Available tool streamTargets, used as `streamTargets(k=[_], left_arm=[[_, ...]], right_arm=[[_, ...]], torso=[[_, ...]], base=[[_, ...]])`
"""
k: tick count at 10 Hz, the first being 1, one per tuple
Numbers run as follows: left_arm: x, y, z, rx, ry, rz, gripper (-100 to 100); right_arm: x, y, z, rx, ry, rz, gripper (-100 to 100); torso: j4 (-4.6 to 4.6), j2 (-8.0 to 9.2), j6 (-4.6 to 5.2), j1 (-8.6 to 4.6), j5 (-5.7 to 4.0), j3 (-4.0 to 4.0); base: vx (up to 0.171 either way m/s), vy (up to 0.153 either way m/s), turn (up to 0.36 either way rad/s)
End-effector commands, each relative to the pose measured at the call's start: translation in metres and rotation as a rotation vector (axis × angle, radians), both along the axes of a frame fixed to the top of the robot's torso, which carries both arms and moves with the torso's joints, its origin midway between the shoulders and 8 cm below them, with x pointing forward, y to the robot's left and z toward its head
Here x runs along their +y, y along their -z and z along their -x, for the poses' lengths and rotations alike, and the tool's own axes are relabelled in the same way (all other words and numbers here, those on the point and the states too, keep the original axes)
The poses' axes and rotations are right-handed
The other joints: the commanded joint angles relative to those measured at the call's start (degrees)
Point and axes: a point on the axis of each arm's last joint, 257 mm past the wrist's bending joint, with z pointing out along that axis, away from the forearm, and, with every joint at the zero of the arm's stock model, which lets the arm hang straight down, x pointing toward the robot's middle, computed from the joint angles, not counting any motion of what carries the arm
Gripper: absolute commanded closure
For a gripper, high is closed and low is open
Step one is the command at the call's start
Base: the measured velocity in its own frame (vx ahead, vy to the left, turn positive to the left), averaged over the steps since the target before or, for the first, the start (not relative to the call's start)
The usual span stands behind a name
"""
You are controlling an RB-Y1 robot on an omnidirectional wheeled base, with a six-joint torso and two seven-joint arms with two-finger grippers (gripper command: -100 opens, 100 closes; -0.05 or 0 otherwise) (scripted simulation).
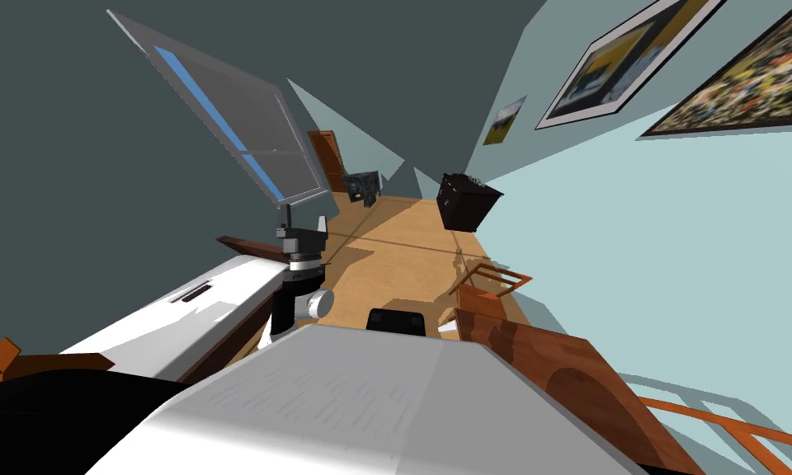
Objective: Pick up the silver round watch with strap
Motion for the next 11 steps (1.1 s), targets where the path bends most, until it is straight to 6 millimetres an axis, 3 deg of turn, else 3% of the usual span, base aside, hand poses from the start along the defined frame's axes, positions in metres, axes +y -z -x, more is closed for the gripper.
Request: streamTargets(k=[1,5,6,7,11], left_arm=[[0.000,0.000,0.000,0.000,0.000,0.000,0],[0.000,0.000,0.000,0.000,0.000,0.000,0],[0.000,0.000,0.000,0.000,0.000,0.000,0],[0.000,0.000,0.000,0.000,0.000,0.000,0],[0.000,0.000,0.000,0.000,0.000,0.000,0]], right_arm=[[0.000,0.000,0.000,0.000,0.000,0.000,100],[0.000,0.000,0.000,-0.001,0.001,0.000,100],[0.000,0.000,0.000,-0.001,0.001,0.000,0],[0.000,-0.001,-0.006,-0.008,-0.050,-0.005,100],[-0.005,-0.006,-0.013,-0.019,-0.149,-0.002,100]], torso=[[0.00,0.00,0.00,0.00,0.00,0.00],[-0.04,-0.12,-0.01,-0.06,-0.03,-0.07],[-0.04,-0.12,-0.01,-0.07,-0.03,-0.08],[-0.04,-0.12,-0.01,-0.07,-0.03,-0.08],[-0.13,-0.60,-0.06,-0.17,-0.04,-0.35]], base=[[0.000,0.000,0.000],[0.000,0.000,0.000],[0.000,0.000,0.000],[0.114,-0.023,-0.335],[0.131,-0.015,-0.296]])
